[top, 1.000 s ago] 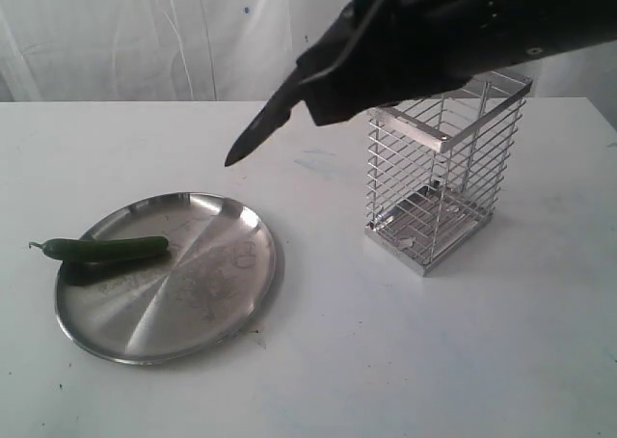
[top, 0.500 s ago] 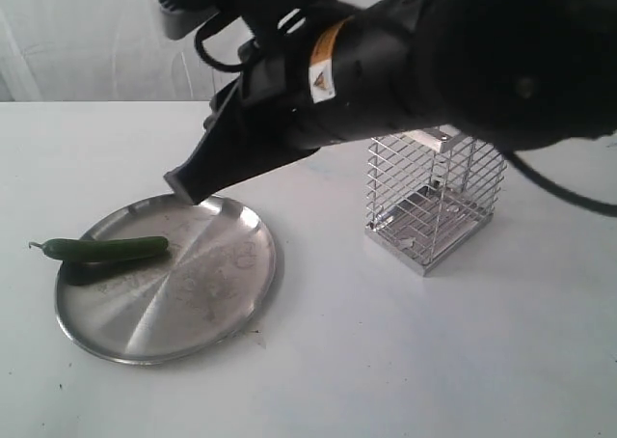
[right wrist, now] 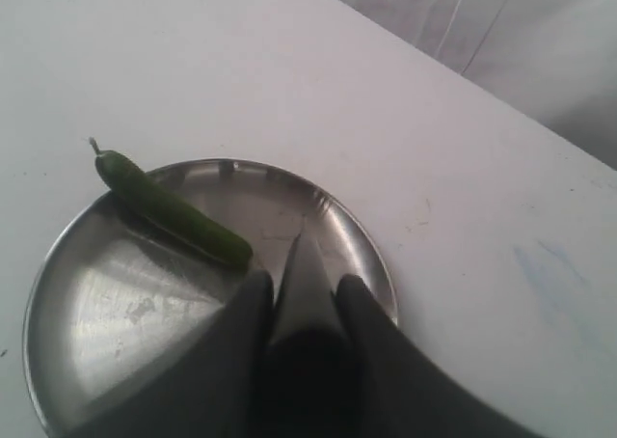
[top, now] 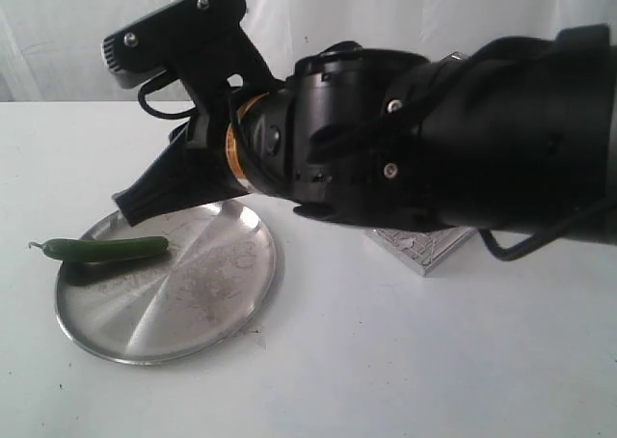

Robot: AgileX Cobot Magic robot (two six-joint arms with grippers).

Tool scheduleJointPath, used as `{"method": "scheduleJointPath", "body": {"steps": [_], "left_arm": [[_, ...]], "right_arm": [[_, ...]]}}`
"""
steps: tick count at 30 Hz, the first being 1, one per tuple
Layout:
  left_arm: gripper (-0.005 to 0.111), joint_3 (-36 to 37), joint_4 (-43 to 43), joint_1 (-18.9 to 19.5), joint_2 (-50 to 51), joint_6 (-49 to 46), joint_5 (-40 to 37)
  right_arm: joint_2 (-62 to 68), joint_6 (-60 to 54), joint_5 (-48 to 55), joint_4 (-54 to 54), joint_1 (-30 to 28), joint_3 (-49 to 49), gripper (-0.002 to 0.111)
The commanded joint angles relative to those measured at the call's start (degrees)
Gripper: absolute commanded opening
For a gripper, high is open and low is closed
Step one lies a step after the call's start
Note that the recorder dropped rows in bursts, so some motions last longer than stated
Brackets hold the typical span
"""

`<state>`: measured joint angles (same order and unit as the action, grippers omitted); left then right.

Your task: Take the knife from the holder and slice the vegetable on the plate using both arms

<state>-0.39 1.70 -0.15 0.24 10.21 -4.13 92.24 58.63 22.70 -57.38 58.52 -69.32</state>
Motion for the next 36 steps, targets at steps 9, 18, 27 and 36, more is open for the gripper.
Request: {"method": "scheduleJointPath", "body": {"steps": [9, 18, 27, 36], "left_arm": [[0.0, 0.4, 0.3, 0.1, -0.2, 0.1, 0.1], [0.0, 0.4, 0.3, 0.1, -0.2, 0.1, 0.1], [0.0, 0.4, 0.3, 0.1, -0.2, 0.1, 0.1], [0.0, 0.4, 0.3, 0.1, -0.2, 0.1, 0.0]], "right_arm": [[3.8, 3.2, -2.5, -1.8, 0.4, 1.2, 0.0], [6.4, 9.2, -4.9, -7.4, 0.4, 4.5, 0.0], [7.3, 24.1, -4.7, -17.1, 0.4, 7.0, 0.0], [7.3, 26.5, -10.1, -11.7, 0.4, 12.1, 0.0]]}}
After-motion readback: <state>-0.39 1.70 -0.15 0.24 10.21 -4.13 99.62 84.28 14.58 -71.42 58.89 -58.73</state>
